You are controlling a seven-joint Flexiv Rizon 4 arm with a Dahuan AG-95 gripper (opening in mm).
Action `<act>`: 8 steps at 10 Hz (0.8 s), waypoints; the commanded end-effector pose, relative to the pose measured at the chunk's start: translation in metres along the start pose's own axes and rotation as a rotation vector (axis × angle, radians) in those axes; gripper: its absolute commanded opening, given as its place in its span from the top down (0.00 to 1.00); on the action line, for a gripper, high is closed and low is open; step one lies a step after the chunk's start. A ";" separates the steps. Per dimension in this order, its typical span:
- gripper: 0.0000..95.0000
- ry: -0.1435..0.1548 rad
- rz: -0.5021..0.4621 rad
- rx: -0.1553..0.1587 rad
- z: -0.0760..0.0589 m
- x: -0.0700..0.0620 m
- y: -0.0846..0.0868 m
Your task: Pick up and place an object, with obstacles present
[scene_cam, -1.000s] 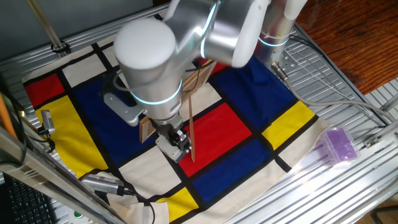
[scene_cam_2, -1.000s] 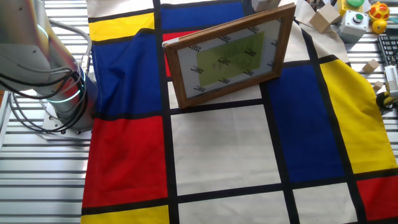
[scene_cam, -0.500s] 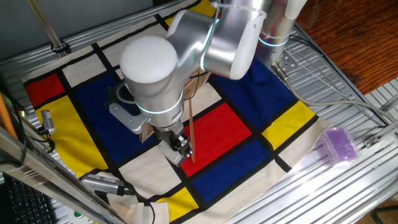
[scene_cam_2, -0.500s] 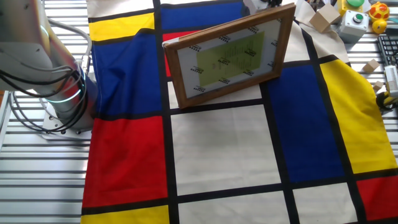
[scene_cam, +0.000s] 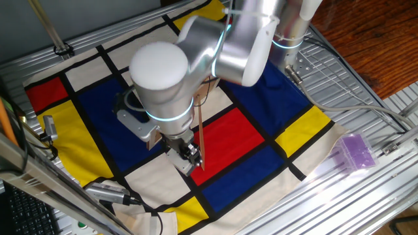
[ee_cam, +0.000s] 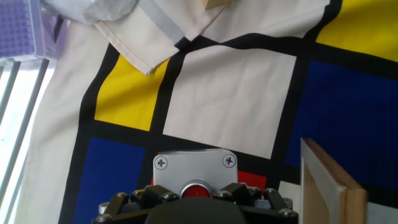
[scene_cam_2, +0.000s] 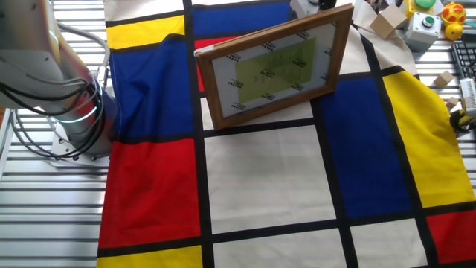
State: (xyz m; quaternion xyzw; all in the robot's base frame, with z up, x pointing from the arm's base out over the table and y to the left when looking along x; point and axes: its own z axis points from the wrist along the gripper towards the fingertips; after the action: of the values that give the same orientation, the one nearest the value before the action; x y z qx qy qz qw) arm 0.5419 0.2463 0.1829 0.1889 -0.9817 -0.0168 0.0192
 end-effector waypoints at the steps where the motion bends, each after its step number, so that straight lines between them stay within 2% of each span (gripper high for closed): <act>1: 1.00 0.017 -0.009 -0.006 -0.006 0.000 0.000; 2: 1.00 0.023 0.007 -0.004 -0.006 0.000 0.000; 8: 1.00 0.007 0.021 0.007 -0.006 0.000 0.000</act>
State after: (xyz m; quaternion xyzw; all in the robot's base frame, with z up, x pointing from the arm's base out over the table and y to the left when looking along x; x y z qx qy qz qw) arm 0.5397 0.2445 0.1899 0.1774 -0.9839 -0.0120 0.0206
